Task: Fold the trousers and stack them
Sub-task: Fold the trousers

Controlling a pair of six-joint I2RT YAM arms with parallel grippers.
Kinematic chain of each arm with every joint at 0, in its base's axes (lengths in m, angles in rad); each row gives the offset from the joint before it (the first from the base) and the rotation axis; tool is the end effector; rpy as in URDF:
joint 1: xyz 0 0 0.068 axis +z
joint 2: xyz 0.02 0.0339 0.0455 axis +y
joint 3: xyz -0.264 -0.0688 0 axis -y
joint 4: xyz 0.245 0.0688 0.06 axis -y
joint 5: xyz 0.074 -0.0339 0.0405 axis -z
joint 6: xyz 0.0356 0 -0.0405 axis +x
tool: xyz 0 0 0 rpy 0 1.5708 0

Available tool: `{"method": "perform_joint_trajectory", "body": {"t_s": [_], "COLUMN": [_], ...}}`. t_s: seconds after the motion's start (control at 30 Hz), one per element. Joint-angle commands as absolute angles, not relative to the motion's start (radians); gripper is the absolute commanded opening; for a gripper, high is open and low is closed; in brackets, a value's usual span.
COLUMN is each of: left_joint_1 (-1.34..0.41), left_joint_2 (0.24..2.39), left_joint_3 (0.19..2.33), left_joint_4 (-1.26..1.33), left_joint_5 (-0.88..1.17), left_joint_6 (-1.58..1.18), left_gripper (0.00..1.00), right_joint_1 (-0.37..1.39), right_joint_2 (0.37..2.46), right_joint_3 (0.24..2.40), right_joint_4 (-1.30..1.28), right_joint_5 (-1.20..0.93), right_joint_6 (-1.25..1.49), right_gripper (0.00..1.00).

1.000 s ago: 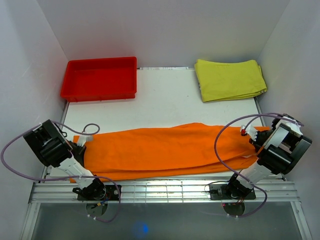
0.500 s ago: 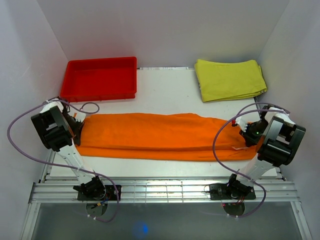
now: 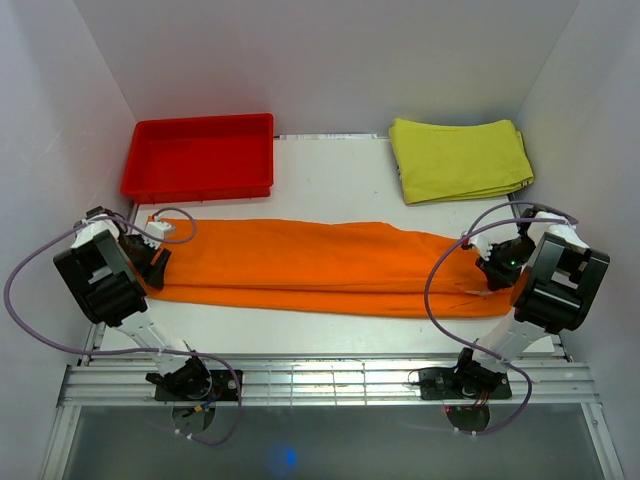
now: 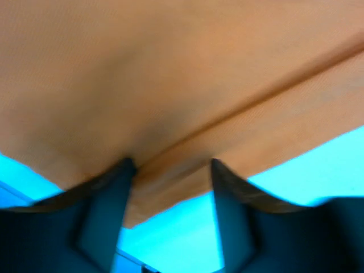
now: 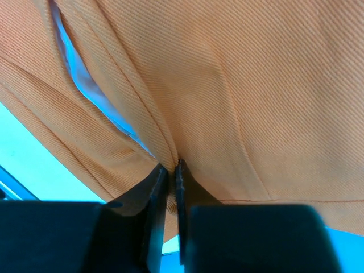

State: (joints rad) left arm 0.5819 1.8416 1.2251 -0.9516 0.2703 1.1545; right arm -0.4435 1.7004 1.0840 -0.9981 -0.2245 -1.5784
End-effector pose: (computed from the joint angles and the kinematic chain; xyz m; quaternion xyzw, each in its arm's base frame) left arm 0.2772 0.1710 0.1669 0.2800 0.9505 -0.0860 0.1037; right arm 0.2599 -0.1147 0.1740 -0.5319 0.8391 0.0779 0.0834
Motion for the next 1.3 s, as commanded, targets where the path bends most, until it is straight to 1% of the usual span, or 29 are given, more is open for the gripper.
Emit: {"method": "perform_joint_trajectory", "body": {"t_s": [0.0, 0.03, 0.07, 0.13, 0.23, 0.3, 0.33, 0.37, 0.4, 0.5, 0.53, 0.6, 0.63, 0.7, 0.73, 0.8, 0.83, 0.9, 0.97, 1.0, 1.07, 1.1, 1.13, 1.27], "left_joint_1": [0.620, 0.635, 0.641, 0.660, 0.684, 0.686, 0.686, 0.686, 0.689, 0.706, 0.713, 0.724, 0.736, 0.745, 0.752, 0.755, 0.755, 0.753, 0.753, 0.755, 0.759, 0.759, 0.764, 0.790], "left_joint_2": [1.807, 1.796, 1.770, 1.738, 1.666, 1.637, 1.632, 1.631, 1.632, 1.658, 1.686, 1.706, 1.715, 1.723, 1.727, 1.733, 1.730, 1.714, 1.701, 1.698, 1.695, 1.694, 1.692, 1.645], "left_joint_3": [1.189, 1.209, 1.224, 1.268, 1.333, 1.361, 1.370, 1.380, 1.384, 1.407, 1.416, 1.427, 1.421, 1.404, 1.401, 1.401, 1.397, 1.391, 1.358, 1.351, 1.316, 1.304, 1.296, 1.223], "left_joint_4": [-0.853, -0.862, -0.896, -0.920, -0.963, -1.000, -1.009, -1.017, -1.017, -1.022, -1.034, -1.069, -1.069, -1.057, -1.054, -1.051, -1.051, -1.049, -1.019, -1.022, -1.020, -1.020, -1.026, -1.039], "left_joint_5": [0.179, 0.248, 0.288, 0.397, 0.527, 0.555, 0.561, 0.558, 0.554, 0.546, 0.549, 0.574, 0.577, 0.580, 0.578, 0.580, 0.587, 0.594, 0.554, 0.540, 0.511, 0.499, 0.491, 0.511], "left_joint_6": [1.214, 1.209, 1.204, 1.195, 1.164, 1.135, 1.114, 1.098, 1.076, 0.967, 0.941, 0.875, 0.849, 0.773, 0.755, 0.709, 0.701, 0.692, 0.660, 0.654, 0.621, 0.605, 0.579, 0.537], "left_gripper": [0.78, 0.97, 0.98, 0.98, 0.98, 0.98, 0.96, 0.90, 0.80, 0.70, 0.70, 0.71, 0.72, 0.71, 0.72, 0.73, 0.74, 0.79, 0.79, 0.77, 0.76, 0.70, 0.68, 0.67], "right_joint_1": [-0.431, -0.430, -0.430, -0.428, -0.429, -0.428, -0.428, -0.426, -0.419, -0.339, -0.265, -0.175, -0.084, 0.010, 0.116, 0.205, 0.285, 0.356, 0.438, 0.466, 0.535, 0.558, 0.598, 0.699], "right_joint_2": [1.675, 1.669, 1.664, 1.648, 1.631, 1.626, 1.625, 1.623, 1.623, 1.621, 1.620, 1.615, 1.608, 1.601, 1.592, 1.588, 1.589, 1.595, 1.612, 1.620, 1.643, 1.647, 1.649, 1.646], "right_joint_3": [1.072, 1.084, 1.091, 1.124, 1.187, 1.279, 1.313, 1.350, 1.417, 1.491, 1.493, 1.479, 1.447, 1.402, 1.355, 1.313, 1.298, 1.273, 1.270, 1.276, 1.288, 1.289, 1.282, 1.226], "right_joint_4": [-0.991, -1.003, -1.014, -1.031, -1.083, -1.149, -1.172, -1.193, -1.221, -1.229, -1.221, -1.188, -1.143, -1.091, -1.066, -0.997, -0.976, -0.934, -0.910, -0.890, -0.871, -0.844, -0.824, -0.750], "right_joint_5": [-0.156, -0.161, -0.175, -0.198, -0.245, -0.282, -0.307, -0.360, -0.380, -0.439, -0.445, -0.445, -0.445, -0.439, -0.431, -0.422, -0.416, -0.414, -0.425, -0.426, -0.434, -0.433, -0.420, -0.381], "right_joint_6": [-1.579, -1.577, -1.574, -1.562, -1.533, -1.511, -1.481, -1.464, -1.445, -1.338, -1.309, -1.203, -1.171, -1.090, -1.069, -1.020, -1.006, -0.988, -0.959, -0.948, -0.914, -0.902, -0.867, -0.799], "right_gripper": [0.18, 0.36, 0.44, 0.53, 0.59, 0.60, 0.62, 0.63, 0.63, 0.60, 0.56, 0.51, 0.46, 0.43, 0.43, 0.42, 0.42, 0.43, 0.42, 0.42, 0.40, 0.40, 0.38, 0.38]}}
